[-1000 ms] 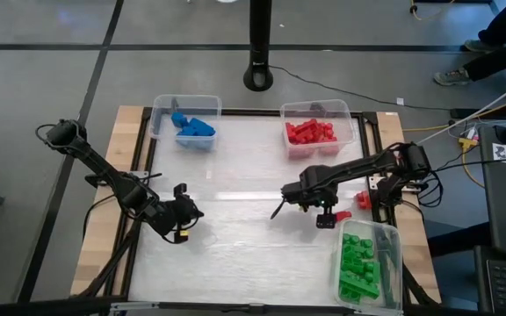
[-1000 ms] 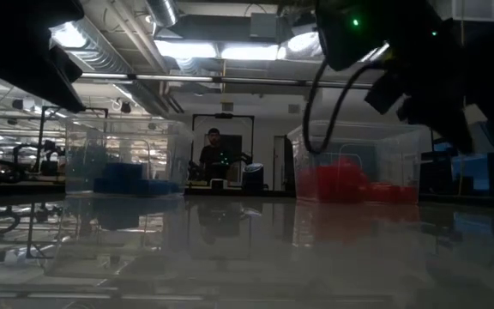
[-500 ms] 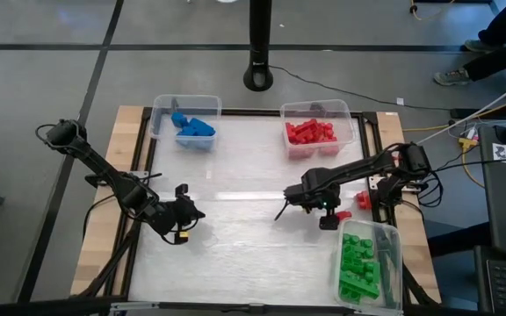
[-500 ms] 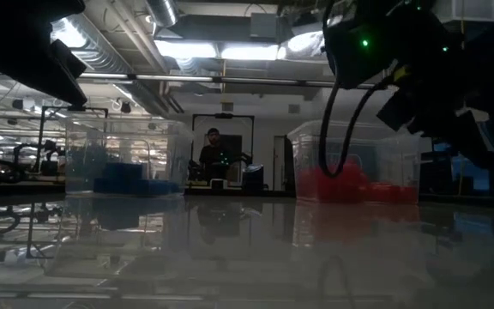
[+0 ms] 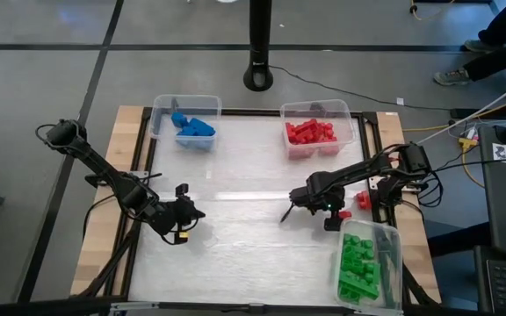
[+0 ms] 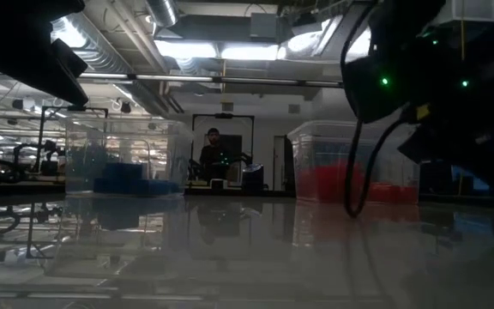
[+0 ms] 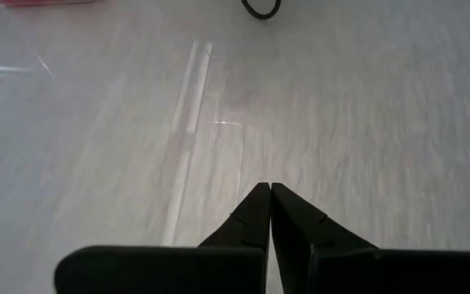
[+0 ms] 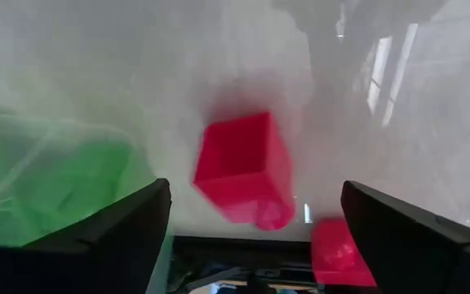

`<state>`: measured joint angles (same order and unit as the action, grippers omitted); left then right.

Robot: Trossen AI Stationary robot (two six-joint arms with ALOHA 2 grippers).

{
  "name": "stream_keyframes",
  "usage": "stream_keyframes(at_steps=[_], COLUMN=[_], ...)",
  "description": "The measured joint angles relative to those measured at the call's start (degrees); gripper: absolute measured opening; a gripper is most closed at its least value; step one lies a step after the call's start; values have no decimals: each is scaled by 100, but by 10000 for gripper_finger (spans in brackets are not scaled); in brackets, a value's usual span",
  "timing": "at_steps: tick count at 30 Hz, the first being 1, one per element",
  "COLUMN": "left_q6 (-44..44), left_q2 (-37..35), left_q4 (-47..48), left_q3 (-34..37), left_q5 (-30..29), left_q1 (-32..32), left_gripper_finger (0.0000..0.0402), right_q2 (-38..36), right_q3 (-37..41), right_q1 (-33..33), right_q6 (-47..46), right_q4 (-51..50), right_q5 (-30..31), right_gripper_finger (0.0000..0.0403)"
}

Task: Sort blocks
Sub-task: Put the red game piece into the top right transparent bin

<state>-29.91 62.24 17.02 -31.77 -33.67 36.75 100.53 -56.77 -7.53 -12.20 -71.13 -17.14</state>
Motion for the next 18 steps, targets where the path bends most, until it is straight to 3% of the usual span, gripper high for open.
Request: stream_keyframes(at_steps=[11, 18], left_q6=[39, 39], left_q2=[0, 0], left_q4=[-4, -10], left_q3=[0, 0], left_q5=[-28, -31], left_q1=[0, 0], left_gripper_finger=[4, 4], right_q2=[0, 0], right_q3=[408, 408], right_q1=[0, 0], right_q6=[67, 158], right_q4=[725, 706], right_q5=[525, 1009], right_gripper_finger=[348, 264])
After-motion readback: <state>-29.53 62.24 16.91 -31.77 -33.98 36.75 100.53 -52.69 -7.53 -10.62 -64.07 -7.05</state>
